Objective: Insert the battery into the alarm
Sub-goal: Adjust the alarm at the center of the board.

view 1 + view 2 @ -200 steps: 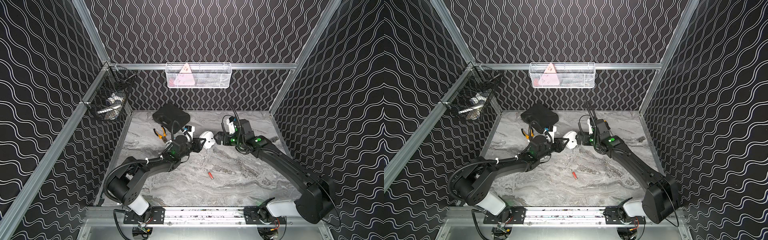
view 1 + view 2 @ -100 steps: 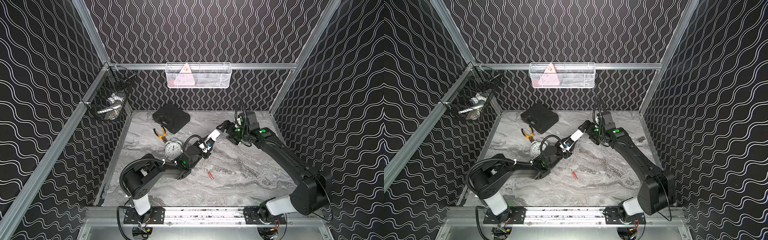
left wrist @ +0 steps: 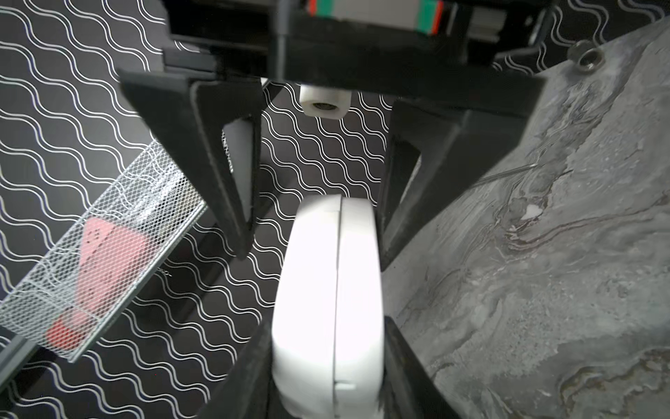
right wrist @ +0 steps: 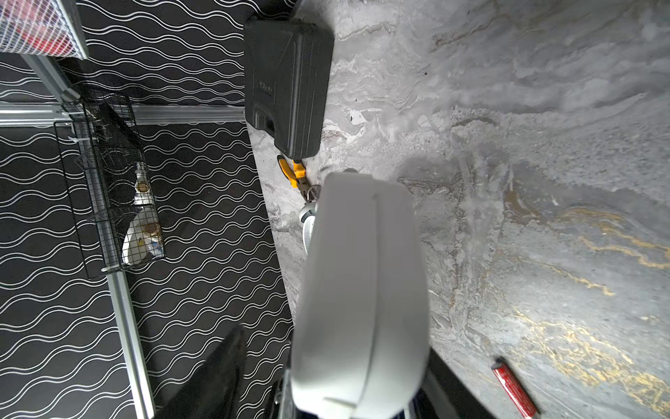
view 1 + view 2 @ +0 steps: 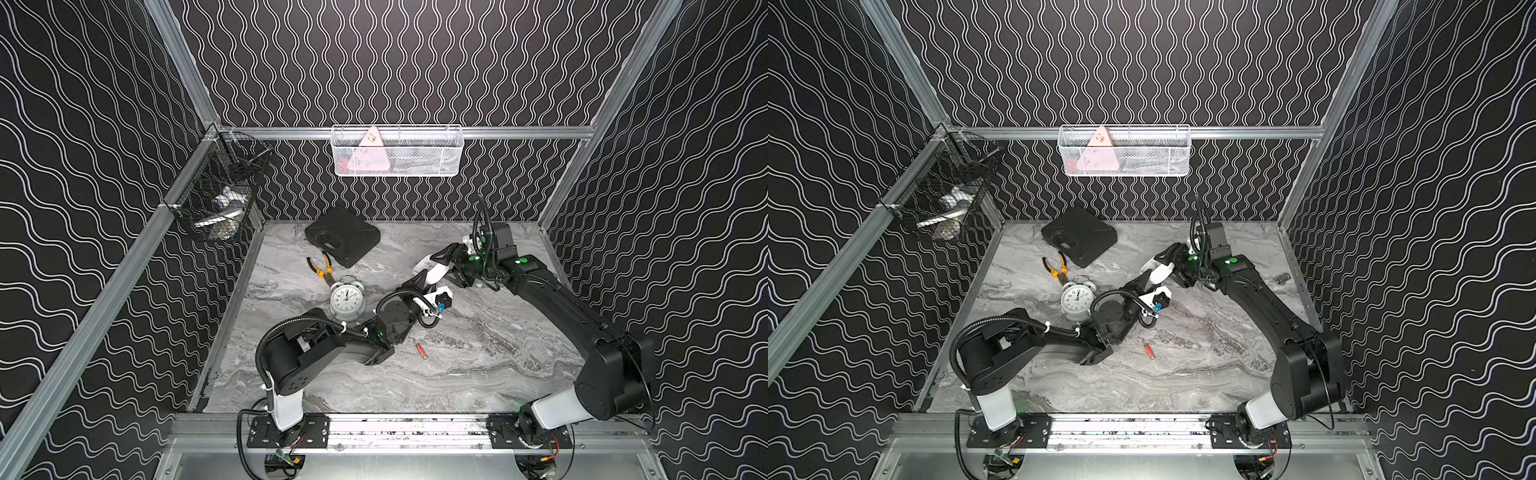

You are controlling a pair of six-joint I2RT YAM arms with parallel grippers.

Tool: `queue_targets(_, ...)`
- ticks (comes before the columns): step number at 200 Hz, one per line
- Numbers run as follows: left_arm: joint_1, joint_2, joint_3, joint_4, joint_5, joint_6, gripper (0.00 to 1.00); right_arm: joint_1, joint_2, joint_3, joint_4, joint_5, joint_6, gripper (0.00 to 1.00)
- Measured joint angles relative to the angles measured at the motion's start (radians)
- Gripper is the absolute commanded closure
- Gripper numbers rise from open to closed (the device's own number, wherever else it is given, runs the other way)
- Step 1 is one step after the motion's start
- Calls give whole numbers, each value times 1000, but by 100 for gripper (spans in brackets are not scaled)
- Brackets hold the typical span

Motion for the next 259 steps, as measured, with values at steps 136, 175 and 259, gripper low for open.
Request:
queue_targets(136,-25,74,21,111,-68,177,81,-23,17,-24,10,-26,-4,61)
queue_targets(175,-29,74,21,111,-79,186,68,-24,17,-33,27,-34,-4,61)
queue_targets(259,-68,68,6,109,-76,185,23,-40,9,-51,39,-51,23,62)
